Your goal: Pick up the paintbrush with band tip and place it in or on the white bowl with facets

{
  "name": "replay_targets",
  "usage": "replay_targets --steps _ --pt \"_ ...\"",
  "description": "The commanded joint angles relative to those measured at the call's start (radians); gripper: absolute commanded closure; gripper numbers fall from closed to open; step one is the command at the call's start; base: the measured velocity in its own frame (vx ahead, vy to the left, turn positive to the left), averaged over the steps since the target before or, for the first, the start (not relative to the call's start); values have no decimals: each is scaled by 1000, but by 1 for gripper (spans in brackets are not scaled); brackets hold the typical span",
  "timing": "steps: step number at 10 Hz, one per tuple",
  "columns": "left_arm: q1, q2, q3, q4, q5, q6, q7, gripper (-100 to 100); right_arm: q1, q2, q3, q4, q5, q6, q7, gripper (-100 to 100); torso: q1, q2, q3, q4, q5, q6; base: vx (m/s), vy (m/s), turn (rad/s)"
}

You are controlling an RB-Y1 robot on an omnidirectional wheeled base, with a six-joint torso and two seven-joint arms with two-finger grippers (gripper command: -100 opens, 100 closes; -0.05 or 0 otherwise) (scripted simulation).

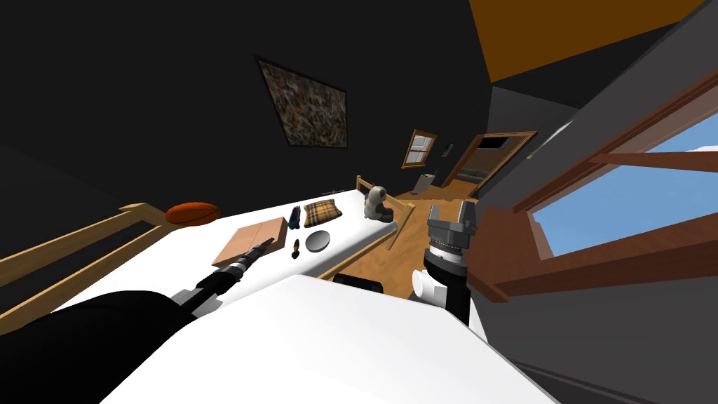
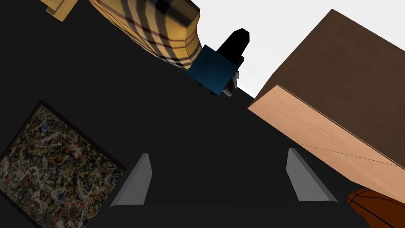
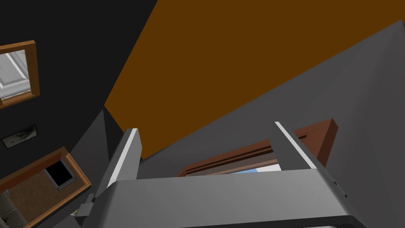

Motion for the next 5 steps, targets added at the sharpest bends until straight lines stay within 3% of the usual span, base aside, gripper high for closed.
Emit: replay_targets --steps 1,5 --pt "7 19 4 50 -19 -10 17 -100 0 0 0 0 0 0 0 0 0 0 0 0 0 0 41 -31 -128" --pt "19 39 4 171 -63 -26 49 -100 0 0 0 0 0 0 0 0 -3 -4 -2 -1 0 1 82 -43 -140"
